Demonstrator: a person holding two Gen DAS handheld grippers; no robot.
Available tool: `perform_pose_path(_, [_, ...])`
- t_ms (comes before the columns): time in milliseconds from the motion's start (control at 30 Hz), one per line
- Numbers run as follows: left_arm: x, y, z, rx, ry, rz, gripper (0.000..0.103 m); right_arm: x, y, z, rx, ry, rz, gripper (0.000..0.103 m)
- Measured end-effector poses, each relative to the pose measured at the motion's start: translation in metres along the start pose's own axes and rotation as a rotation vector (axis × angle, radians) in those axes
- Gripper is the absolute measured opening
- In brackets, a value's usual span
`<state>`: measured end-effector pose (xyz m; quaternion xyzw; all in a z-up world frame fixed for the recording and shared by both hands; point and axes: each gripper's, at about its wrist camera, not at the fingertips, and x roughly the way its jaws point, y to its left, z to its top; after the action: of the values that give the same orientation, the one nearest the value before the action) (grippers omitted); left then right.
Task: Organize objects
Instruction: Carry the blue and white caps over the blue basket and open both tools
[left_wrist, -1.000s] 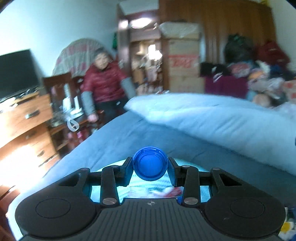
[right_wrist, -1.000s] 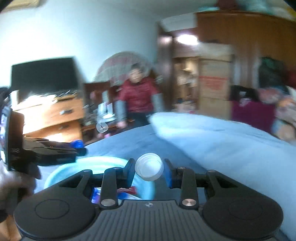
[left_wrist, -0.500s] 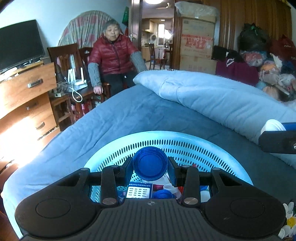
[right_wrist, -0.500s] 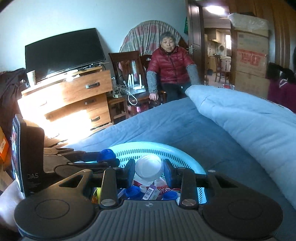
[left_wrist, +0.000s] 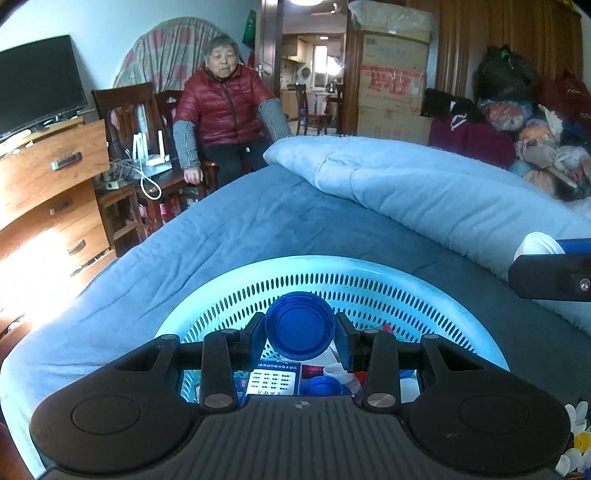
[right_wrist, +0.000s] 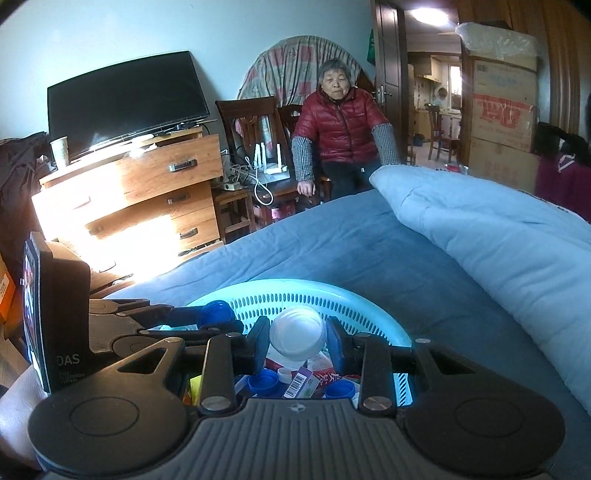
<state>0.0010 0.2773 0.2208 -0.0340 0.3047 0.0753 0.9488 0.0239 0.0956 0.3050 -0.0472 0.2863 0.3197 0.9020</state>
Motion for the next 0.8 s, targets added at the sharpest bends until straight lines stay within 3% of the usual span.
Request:
perform_pose_path(300, [0.002, 0.000, -0.001, -0.004, 0.000, 0.011, 0.041, 0.008, -0.002, -0.002, -0.002, 0.009, 0.007, 0.036])
perform_pose_path(333, [0.002, 0.001, -0.001, -0.008, -0.003, 0.014, 0.051, 0.009, -0.001, -0.002, -0.002, 0.012, 0.009, 0.040])
perform_pose_path(367, [0.002, 0.002, -0.001, -0.013, -0.011, 0.021, 0.069, 0.011, -0.001, -0.002, -0.004, 0.018, 0.015, 0.045])
perform_pose_path(400, [0.000, 0.002, -0.002, -0.014, -0.025, 0.025, 0.078, 0.010, -0.001, -0.003, -0.006, 0.017, 0.018, 0.061])
perform_pose_path(433, [-0.001, 0.001, -0.003, -0.007, -0.042, 0.026, 0.088, 0.008, 0.000, -0.004, -0.013, 0.004, 0.013, 0.069])
perform_pose_path(600, [-0.018, -0.005, -0.002, 0.004, -0.098, 0.011, 0.089, -0.027, -0.008, -0.018, 0.017, -0.099, -0.005, 0.071])
perform_pose_path(667, [-0.039, -0.015, -0.003, 0.002, -0.151, -0.043, 0.089, -0.061, -0.015, -0.047, 0.043, -0.188, -0.036, 0.081])
perform_pose_path(700, [-0.053, -0.022, -0.005, 0.008, -0.187, -0.091, 0.089, -0.078, -0.017, -0.067, 0.052, -0.225, -0.069, 0.090])
perform_pose_path(800, [-0.106, -0.058, -0.024, 0.090, -0.323, -0.312, 0.091, -0.131, -0.023, -0.155, 0.097, -0.344, -0.213, 0.098])
